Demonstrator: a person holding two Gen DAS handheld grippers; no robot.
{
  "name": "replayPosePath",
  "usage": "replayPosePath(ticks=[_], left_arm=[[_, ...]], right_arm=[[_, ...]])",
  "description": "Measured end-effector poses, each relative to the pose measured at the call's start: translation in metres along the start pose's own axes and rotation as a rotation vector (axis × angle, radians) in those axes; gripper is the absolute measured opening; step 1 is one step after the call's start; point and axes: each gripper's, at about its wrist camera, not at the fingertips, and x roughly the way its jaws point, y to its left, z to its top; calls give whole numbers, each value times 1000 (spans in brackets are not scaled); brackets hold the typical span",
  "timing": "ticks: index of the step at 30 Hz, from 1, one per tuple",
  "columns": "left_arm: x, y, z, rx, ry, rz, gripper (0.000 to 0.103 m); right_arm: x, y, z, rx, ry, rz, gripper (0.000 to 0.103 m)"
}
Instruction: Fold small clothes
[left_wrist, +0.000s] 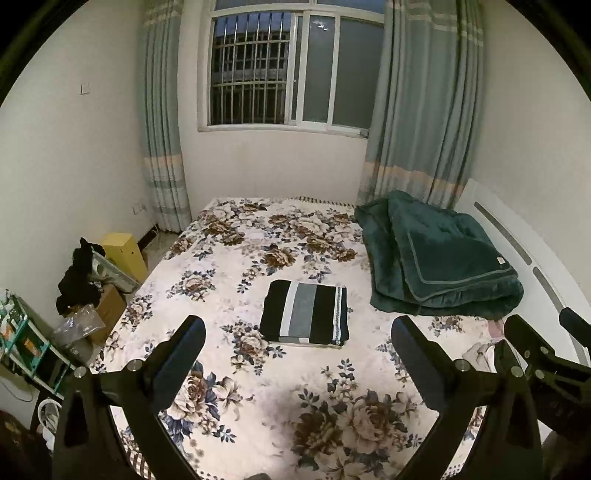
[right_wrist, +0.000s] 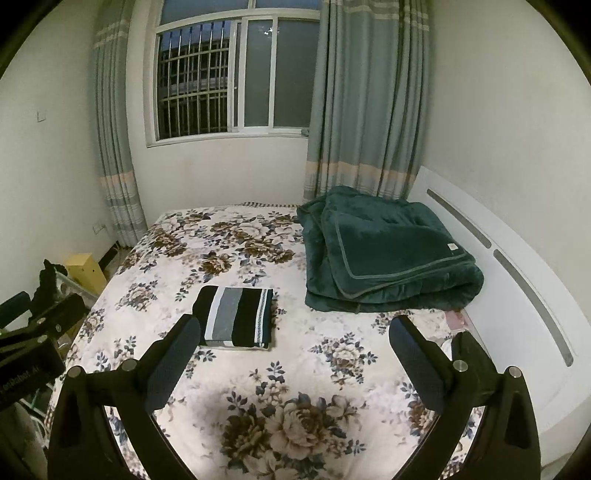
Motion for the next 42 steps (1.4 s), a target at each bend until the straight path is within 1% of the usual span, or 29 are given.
replayPosePath(ticks=[7,10,23,42], left_arm=[[-10,-5,-3,5,-28,26,103],[-11,-5,-3,4,-26,31,103],[-11,-7,-2,6,-28,34,103],[-10,-8,-1,8,-16,28,103]], right_arm=[[-2,-2,1,-3,-2,7,103],[-1,-3,6,-9,-3,13,103],[9,-6,18,-20,4,43,103],[13,-2,18,-29,13,51,103]])
